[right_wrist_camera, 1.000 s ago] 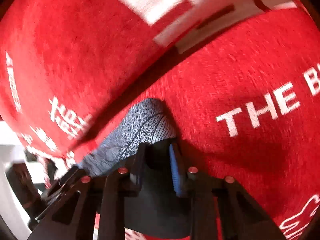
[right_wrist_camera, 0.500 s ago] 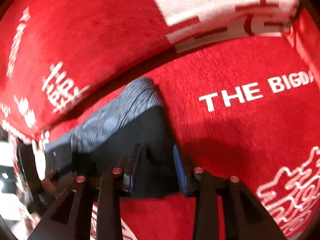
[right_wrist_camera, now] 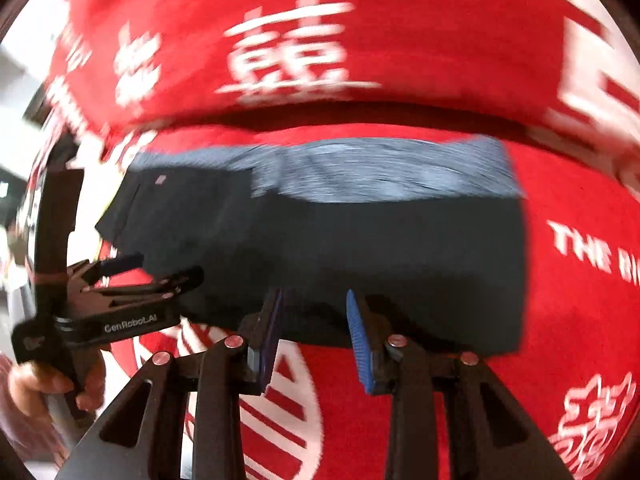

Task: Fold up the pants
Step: 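Fold the leg end over onto the waistband with the right gripper and release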

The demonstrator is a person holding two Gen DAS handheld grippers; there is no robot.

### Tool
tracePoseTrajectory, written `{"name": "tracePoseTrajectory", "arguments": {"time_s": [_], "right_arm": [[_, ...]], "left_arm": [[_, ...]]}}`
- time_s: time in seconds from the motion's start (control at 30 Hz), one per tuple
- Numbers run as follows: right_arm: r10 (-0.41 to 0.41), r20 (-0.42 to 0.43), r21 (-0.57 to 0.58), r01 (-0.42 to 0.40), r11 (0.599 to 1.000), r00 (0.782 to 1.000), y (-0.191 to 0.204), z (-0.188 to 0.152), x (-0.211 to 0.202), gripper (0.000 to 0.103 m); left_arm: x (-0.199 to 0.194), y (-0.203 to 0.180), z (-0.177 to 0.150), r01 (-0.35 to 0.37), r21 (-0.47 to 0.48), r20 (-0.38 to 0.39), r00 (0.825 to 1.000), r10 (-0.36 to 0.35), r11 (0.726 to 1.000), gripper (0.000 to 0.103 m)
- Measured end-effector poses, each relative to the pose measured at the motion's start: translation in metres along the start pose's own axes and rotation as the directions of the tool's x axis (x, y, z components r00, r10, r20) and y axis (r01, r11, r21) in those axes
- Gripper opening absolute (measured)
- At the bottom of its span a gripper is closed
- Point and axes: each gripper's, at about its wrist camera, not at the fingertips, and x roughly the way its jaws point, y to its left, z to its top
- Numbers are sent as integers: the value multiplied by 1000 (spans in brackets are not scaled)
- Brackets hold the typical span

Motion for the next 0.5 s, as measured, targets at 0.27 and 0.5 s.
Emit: {"name": "tracePoseTrajectory", "arguments": {"time_s": [0.27, 0.5], "right_arm": [[-149, 2, -297, 142, 944, 989, 58, -1, 44, 41], [-38, -114, -228, 11, 974, 993, 63, 6, 50, 1]], "left_arm": [[44, 8, 14, 6, -11, -39, 999, -6, 1000, 94], [52, 15, 16, 33, -16, -41, 999, -34, 999, 94]]}}
